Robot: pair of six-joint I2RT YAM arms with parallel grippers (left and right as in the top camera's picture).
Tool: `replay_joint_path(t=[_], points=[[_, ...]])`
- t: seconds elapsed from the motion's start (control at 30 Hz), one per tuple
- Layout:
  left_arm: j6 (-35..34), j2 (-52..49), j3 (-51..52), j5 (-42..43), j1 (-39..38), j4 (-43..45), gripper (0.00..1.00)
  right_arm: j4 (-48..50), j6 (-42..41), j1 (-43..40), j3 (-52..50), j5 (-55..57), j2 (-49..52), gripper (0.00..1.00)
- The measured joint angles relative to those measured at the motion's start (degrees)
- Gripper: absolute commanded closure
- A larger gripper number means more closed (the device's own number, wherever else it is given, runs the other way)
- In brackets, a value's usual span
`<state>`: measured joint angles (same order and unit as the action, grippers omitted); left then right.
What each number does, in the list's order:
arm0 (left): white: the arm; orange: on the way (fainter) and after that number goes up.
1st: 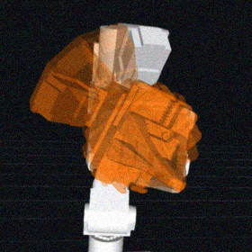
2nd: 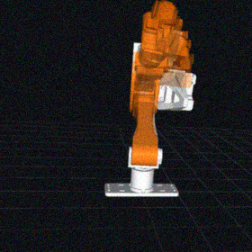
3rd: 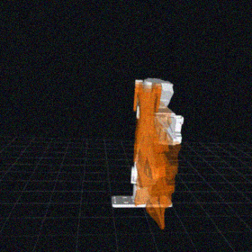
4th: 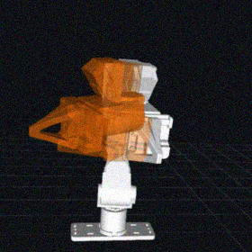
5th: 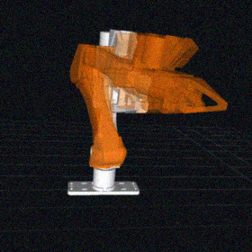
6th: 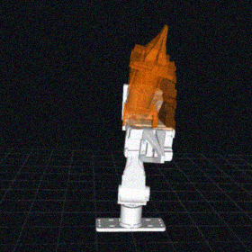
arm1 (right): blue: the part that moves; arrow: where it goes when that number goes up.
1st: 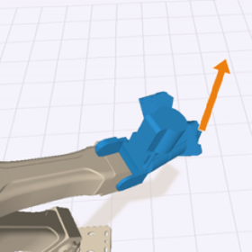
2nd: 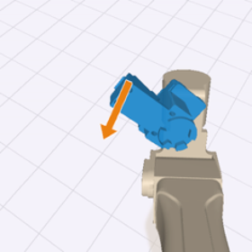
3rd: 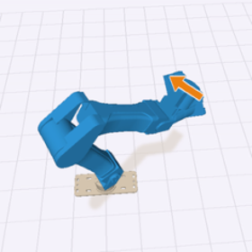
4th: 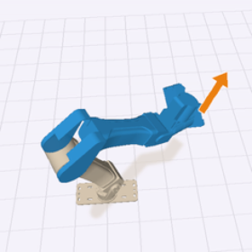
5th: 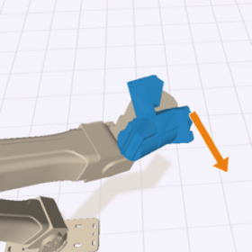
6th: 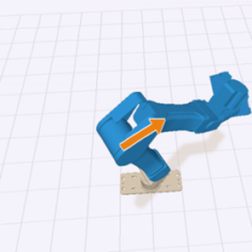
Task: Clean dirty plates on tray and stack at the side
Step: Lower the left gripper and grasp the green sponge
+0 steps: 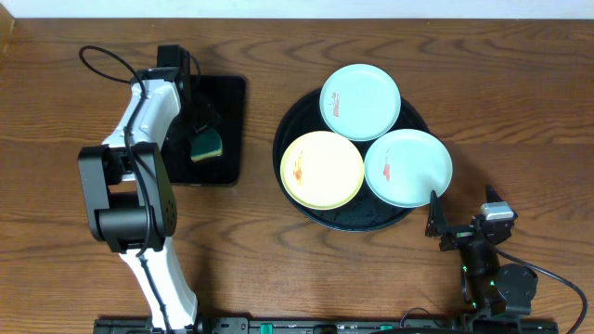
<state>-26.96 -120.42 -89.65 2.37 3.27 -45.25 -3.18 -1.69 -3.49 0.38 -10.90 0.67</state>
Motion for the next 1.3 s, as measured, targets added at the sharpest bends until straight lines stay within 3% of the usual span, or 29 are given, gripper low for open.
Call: replay_joint_path(t=[1.1, 1.3], points=[[1.51, 0.00, 2.58, 0.72, 0.00, 2.93, 0.25, 0.00, 0.00, 0.00, 0.00, 0.00, 0.00, 0.01], [4.68, 0.00, 2.58, 0.74, 0.00, 3.30, 0.25, 0.00, 0.00, 0.00, 0.00, 0.00, 0.00, 0.01]])
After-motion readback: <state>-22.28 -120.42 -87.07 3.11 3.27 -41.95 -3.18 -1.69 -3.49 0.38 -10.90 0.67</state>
